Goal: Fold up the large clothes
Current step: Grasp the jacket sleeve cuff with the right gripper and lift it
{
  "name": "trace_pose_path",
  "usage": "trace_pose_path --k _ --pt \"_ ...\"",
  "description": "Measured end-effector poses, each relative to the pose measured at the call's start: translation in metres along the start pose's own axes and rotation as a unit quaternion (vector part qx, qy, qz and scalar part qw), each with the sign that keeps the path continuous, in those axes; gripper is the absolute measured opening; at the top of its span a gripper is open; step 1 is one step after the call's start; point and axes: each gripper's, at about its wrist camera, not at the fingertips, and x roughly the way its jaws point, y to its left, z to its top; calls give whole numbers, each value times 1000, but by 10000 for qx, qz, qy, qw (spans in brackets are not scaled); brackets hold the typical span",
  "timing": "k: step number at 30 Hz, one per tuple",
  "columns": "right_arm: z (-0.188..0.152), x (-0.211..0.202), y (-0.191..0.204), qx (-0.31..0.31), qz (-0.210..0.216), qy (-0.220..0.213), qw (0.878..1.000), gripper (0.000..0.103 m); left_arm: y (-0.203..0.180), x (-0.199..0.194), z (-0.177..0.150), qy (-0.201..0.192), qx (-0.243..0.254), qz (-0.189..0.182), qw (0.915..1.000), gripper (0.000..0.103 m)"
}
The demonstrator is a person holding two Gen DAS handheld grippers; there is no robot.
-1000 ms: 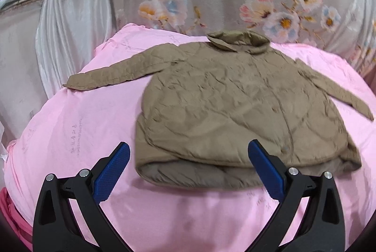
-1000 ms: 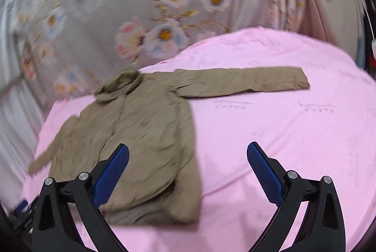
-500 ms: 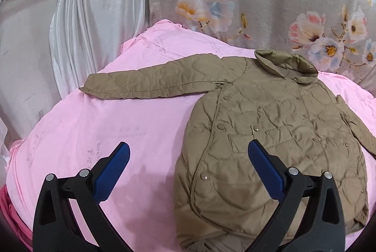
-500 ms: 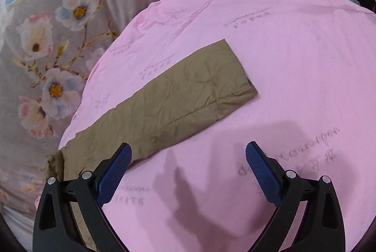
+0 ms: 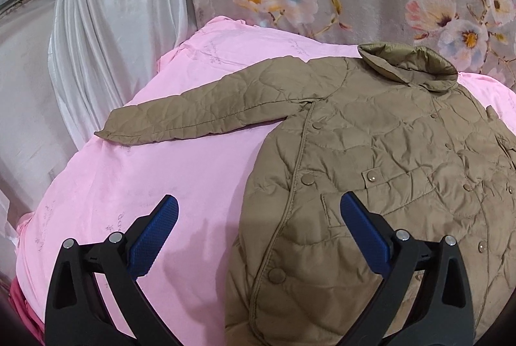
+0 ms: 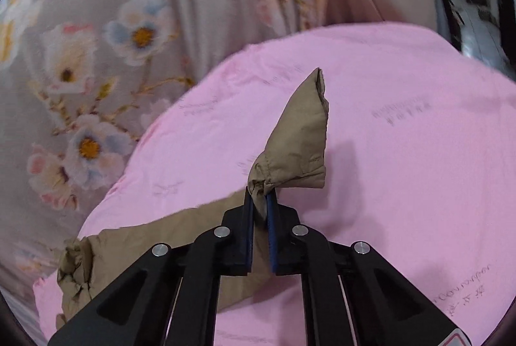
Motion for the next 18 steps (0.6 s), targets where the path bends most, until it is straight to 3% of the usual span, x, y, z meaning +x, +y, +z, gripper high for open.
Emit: trace_pose_path --k 4,8,12,18 --pt "-9 -44 112 -1215 809 -356 9887 7 -5 2 1 -44 24 -24 10000 98" --pt "-50 -83 221 -2256 1596 -440 9600 7 -6 5 0 -4 -3 -61 10000 98" --pt "-100 -101 303 -2931 2149 -292 9311 7 -3 11 -2 42 -47 -76 10000 98" --pt "-180 -91 376 -3533 2580 235 8989 7 0 20 -7 109 -96 -162 9998 98"
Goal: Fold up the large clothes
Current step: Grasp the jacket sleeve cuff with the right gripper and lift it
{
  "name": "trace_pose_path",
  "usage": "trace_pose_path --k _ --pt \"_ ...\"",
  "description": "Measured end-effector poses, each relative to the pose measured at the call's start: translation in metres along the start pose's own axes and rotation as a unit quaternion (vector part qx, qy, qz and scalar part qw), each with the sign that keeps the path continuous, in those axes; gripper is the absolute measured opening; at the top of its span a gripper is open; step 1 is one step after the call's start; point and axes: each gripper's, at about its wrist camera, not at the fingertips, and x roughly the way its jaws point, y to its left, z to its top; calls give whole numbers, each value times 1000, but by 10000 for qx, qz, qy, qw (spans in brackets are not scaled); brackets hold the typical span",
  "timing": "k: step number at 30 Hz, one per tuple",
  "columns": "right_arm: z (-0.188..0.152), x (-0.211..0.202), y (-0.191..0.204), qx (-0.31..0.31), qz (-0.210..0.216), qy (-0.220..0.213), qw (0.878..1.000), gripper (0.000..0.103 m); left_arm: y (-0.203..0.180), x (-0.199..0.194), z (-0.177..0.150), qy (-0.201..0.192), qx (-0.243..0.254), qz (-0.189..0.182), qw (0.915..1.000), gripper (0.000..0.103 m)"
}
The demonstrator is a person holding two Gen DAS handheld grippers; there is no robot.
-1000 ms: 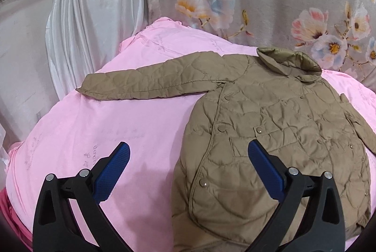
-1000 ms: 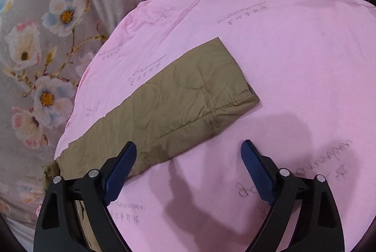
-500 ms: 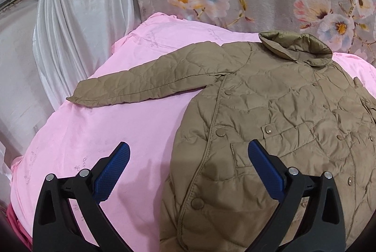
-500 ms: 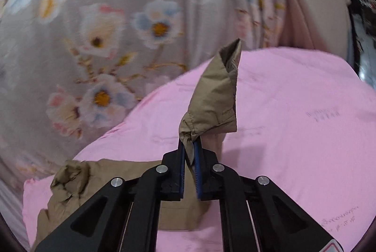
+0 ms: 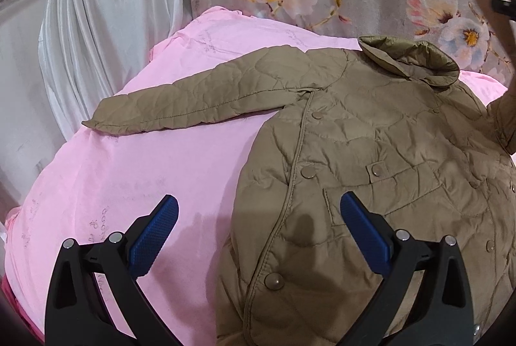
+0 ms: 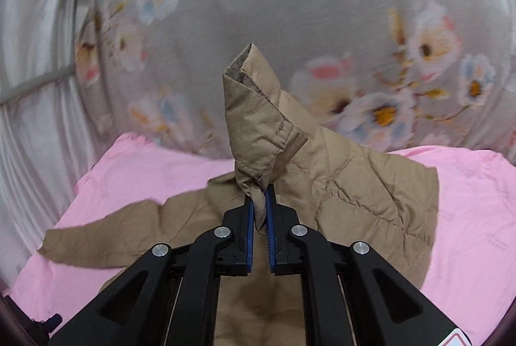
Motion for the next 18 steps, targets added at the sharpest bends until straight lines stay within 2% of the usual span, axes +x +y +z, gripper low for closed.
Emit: trace_pose_path --k 7,11,13,15,18 --pt "-47 62 67 -440 276 725 9960 8 1 15 -9 191 9 -82 9998 98" --pt "-79 89 85 -673 287 1071 9916 15 2 21 -12 270 1 -138 9995 98" --pt "-92 95 91 -832 406 1238 9880 23 2 23 -13 305 14 -182 9994 98" --pt "-98 87 93 -917 569 1251 9863 47 2 24 -13 343 15 -277 9990 98" --pt "-96 58 80 -935 615 944 9892 50 7 19 -2 405 -113 -643 9970 98"
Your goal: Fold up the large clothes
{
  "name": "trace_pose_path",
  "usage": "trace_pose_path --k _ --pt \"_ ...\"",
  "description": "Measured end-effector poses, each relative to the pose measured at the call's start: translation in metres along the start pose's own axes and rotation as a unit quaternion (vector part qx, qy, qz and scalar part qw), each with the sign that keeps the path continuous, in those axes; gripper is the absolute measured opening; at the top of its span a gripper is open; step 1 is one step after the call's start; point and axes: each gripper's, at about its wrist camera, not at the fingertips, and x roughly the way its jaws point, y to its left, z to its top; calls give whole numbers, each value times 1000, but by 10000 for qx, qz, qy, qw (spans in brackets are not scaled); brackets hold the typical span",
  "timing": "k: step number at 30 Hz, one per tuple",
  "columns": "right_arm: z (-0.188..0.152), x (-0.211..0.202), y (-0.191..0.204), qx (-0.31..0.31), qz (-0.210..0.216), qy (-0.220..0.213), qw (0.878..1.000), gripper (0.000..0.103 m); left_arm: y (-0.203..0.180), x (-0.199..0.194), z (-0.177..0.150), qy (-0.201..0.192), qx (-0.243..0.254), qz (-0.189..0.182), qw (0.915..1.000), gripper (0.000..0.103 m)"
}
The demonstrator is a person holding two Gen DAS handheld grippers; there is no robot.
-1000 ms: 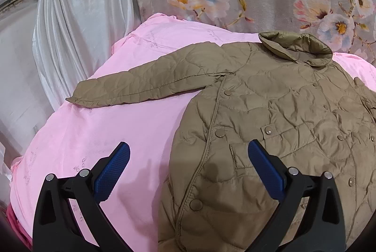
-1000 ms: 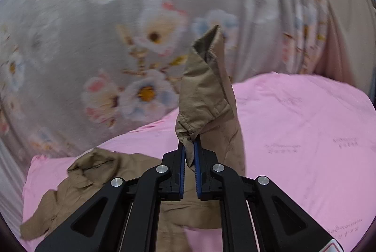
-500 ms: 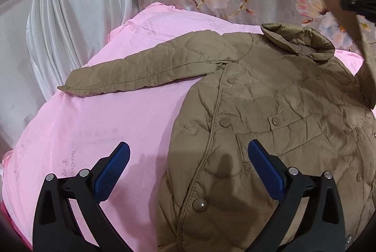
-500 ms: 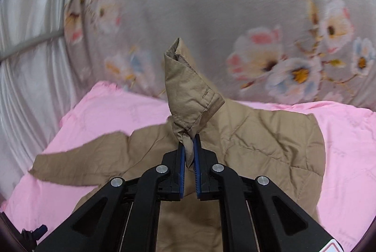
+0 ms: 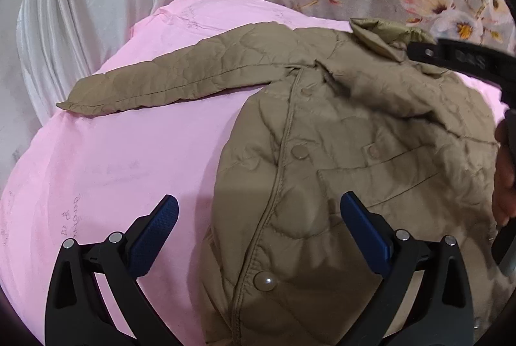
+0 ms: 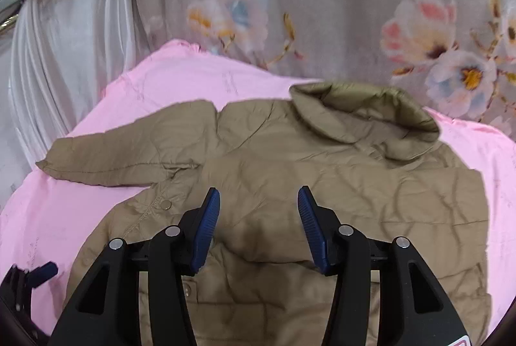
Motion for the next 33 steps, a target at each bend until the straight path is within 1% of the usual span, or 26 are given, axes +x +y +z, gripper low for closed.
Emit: trace_pose_path --k 1,2,3,5,7,9,11,12,13,14,15,16,17,18,19,20,21,22,23,25,27,28,29,30,32,33 --pt "-2 -9 -7 63 -27 -63 10000 51 1 -2 5 18 -55 -147 9999 98" --pt "-5 -21 -23 229 -74 -109 9997 54 3 -5 15 40 -178 -452 9988 98" --pt "-7 -26 -33 386 -109 -104 9991 54 2 -5 21 56 -223 -583 9980 98" --pt "-16 -38 -72 832 -239 -25 9962 55 -3 -1 46 205 -398 -1084 9931 98" --pt "-28 -46 -112 1299 -410 65 9907 56 -13 10 68 336 -505 -1454 9875 98" --pt "-41 -48 -150 1836 -487 176 9816 56 -28 27 85 521 -484 -1599 9846 98" --pt "-58 -46 -191 2528 -478 324 9658 56 -47 57 99 885 -433 -1750 9796 98" --pt "-66 -43 -207 2818 -454 390 9576 56 -56 78 103 1209 -488 -1761 9757 98" --pt "-74 -40 -220 3055 -443 438 9501 57 -60 91 104 1395 -583 -1786 9722 98" --pt "-82 -37 -233 3278 -433 477 9425 57 -64 102 104 1529 -686 -1748 9702 97" --pt "-87 -33 -240 3403 -427 517 9379 57 -67 109 105 1513 -812 -1648 9713 91" --pt "-91 -29 -248 3513 -455 576 9334 57 -70 109 105 1437 -814 -1602 9732 88" --pt "-95 -24 -255 3589 -485 613 9301 57 -75 109 108 1321 -723 -1514 9769 74" --pt "-97 -21 -261 3639 -495 635 9280 57 -84 110 112 1221 -530 -1391 9813 47" --pt "-98 -16 -267 3702 -518 655 9252 55 -89 111 116 1195 -425 -1222 9844 34" --pt "-99 -11 -274 3779 -525 632 9222 46 -92 112 119 1159 -393 -1136 9860 13" --pt "-98 -8 -278 3848 -517 607 9195 29 -94 112 124 1099 -362 -1102 9871 6" --pt "-96 -4 -282 3900 -540 594 9173 19 -97 110 131 988 -300 -1069 9889 5" --pt "-92 -3 -285 3904 -582 544 9172 7 -100 105 138 790 -221 -992 9917 3" --pt "-82 -15 -284 3786 -534 131 9239 4 -99 94 153 453 -134 -970 9942 2" --pt "-67 -41 -269 3305 -633 -457 9406 4 -100 77 164 32 -76 -923 9957 1" --pt "-61 -49 -262 3087 -715 -617 9465 4 -99 72 169 -213 -59 -861 9960 1" --pt "-58 -55 -255 2815 -875 -738 9527 4 -101 72 169 -325 -11 -769 9965 1" --pt "-57 -52 -253 2654 -1024 -712 9561 4 -104 77 167 -363 96 -639 9972 2" --pt "-62 -33 -254 2419 -1284 -324 9612 4 -113 100 152 -241 380 -346 9984 2" --pt "-69 -18 -257 2395 -1382 -42 9610 3 -118 113 140 264 562 -130 9980 2"
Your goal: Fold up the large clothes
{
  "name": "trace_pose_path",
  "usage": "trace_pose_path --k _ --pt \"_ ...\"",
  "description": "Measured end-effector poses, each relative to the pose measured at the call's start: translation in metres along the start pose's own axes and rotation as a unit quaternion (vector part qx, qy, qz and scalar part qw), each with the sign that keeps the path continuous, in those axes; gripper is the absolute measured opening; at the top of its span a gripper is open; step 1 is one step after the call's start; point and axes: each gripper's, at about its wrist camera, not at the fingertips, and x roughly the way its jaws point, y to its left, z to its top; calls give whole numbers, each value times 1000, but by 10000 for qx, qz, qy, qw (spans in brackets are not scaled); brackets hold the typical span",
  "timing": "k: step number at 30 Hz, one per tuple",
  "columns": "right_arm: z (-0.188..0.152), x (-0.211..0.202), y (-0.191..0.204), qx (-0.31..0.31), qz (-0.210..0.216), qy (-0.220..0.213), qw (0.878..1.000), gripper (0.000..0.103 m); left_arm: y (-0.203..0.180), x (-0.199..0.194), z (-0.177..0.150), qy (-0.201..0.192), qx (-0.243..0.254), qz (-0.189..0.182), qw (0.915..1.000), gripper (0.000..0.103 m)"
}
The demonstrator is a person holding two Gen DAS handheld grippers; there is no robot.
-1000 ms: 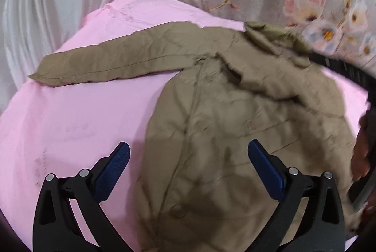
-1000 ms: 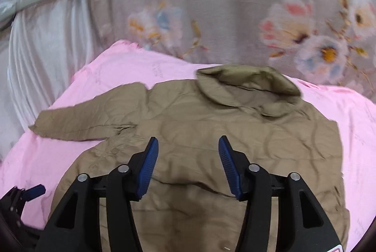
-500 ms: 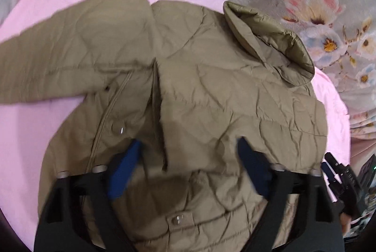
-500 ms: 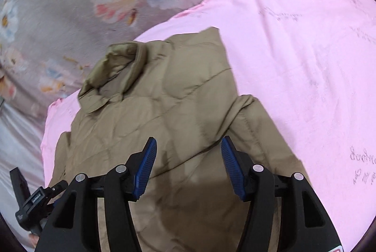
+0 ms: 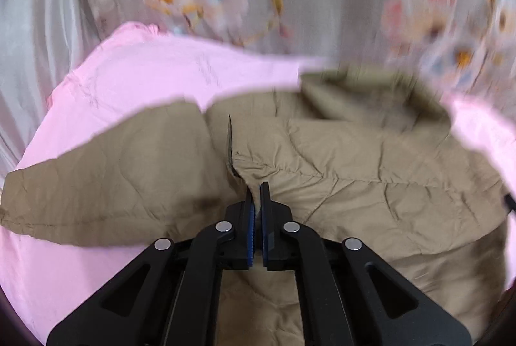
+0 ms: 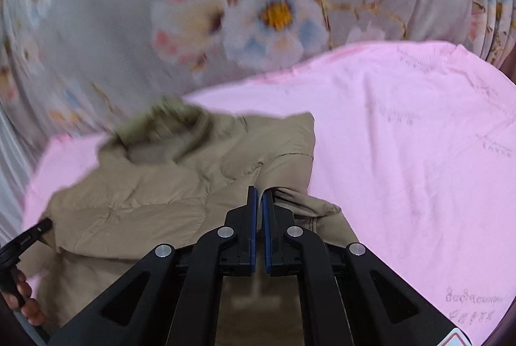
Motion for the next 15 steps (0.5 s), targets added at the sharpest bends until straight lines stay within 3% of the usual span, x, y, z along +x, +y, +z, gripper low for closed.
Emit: trace_pose_path --k 3,4,15 --pt "-15 29 -7 -44 -192 534 9984 4 -6 22 -25 209 192 230 9993 2" --pt "-16 33 -7 -55 -233 611 9978 4 -5 17 -24 93 153 240 9996 3" --pt "-34 33 -9 -67 -232 837 9962 4 -4 5 -42 278 132 330 9990 5"
